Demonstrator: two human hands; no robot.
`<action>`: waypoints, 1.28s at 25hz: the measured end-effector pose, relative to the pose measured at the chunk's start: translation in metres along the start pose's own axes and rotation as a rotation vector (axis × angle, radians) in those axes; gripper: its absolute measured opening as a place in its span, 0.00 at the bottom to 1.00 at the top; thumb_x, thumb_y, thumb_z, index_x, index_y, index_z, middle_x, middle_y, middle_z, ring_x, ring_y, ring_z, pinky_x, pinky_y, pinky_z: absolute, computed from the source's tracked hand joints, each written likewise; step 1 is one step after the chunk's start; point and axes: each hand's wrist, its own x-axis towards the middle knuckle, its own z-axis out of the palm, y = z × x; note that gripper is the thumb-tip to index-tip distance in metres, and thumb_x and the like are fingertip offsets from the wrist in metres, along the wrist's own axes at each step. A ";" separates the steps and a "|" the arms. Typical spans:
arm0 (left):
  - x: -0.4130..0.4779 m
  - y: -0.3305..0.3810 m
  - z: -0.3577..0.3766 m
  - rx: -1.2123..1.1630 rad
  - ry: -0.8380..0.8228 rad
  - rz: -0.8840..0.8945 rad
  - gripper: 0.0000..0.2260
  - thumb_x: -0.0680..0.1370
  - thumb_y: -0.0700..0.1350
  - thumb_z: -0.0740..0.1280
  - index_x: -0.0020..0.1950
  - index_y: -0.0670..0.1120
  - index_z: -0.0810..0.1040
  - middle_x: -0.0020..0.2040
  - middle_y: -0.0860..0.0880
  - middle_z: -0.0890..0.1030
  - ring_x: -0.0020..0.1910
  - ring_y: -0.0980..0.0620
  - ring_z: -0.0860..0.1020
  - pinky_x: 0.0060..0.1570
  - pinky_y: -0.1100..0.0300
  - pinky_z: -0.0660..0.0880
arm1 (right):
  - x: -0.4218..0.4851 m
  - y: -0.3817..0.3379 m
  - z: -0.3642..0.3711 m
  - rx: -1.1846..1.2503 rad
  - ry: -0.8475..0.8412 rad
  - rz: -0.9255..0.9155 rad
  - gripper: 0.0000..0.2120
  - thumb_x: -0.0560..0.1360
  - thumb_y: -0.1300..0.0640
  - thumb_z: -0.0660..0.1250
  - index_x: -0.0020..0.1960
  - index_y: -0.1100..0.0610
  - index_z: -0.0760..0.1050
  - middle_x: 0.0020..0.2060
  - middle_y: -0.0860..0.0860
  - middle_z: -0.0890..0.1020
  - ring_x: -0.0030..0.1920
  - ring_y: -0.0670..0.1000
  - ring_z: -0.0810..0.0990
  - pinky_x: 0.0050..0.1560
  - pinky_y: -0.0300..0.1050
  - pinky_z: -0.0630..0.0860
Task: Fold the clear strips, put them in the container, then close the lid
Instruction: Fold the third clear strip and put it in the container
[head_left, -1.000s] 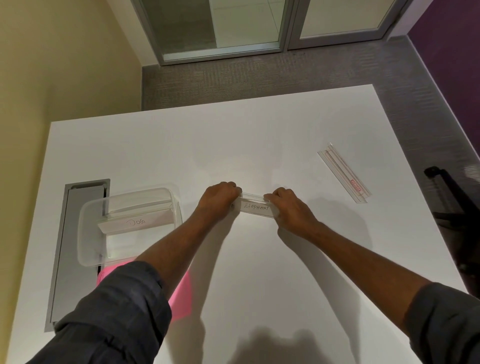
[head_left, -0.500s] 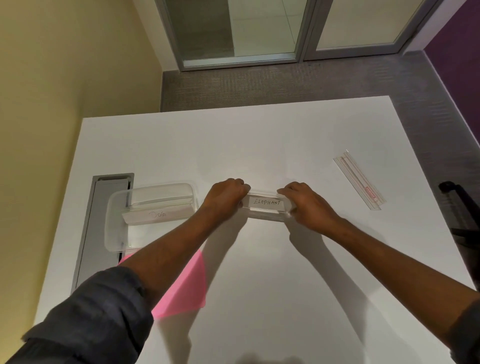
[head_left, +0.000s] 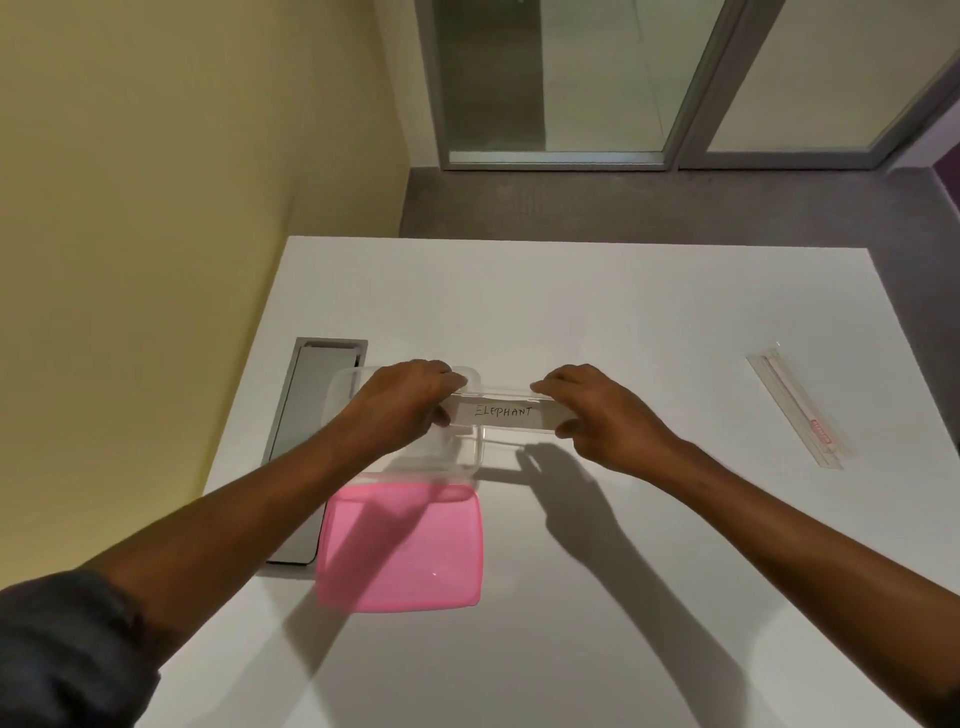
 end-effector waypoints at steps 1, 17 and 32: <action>-0.011 -0.011 0.000 0.003 0.009 -0.012 0.17 0.74 0.41 0.78 0.62 0.49 0.83 0.55 0.50 0.86 0.52 0.45 0.85 0.41 0.50 0.83 | 0.008 -0.011 0.004 -0.002 -0.004 -0.017 0.31 0.75 0.68 0.72 0.75 0.51 0.73 0.68 0.48 0.77 0.68 0.53 0.72 0.57 0.57 0.80; -0.074 -0.089 0.051 -0.038 -0.146 -0.143 0.21 0.74 0.38 0.78 0.67 0.49 0.85 0.56 0.49 0.88 0.50 0.50 0.87 0.48 0.57 0.83 | 0.088 -0.087 0.094 -0.293 -0.208 -0.101 0.20 0.71 0.62 0.73 0.63 0.57 0.79 0.58 0.52 0.81 0.59 0.57 0.80 0.45 0.53 0.82; -0.060 -0.101 0.094 -0.037 -0.264 -0.097 0.17 0.71 0.41 0.81 0.59 0.46 0.87 0.55 0.46 0.88 0.52 0.46 0.86 0.51 0.53 0.83 | 0.117 -0.086 0.133 -0.392 -0.312 -0.094 0.15 0.71 0.68 0.68 0.57 0.60 0.81 0.53 0.56 0.83 0.52 0.61 0.84 0.42 0.49 0.79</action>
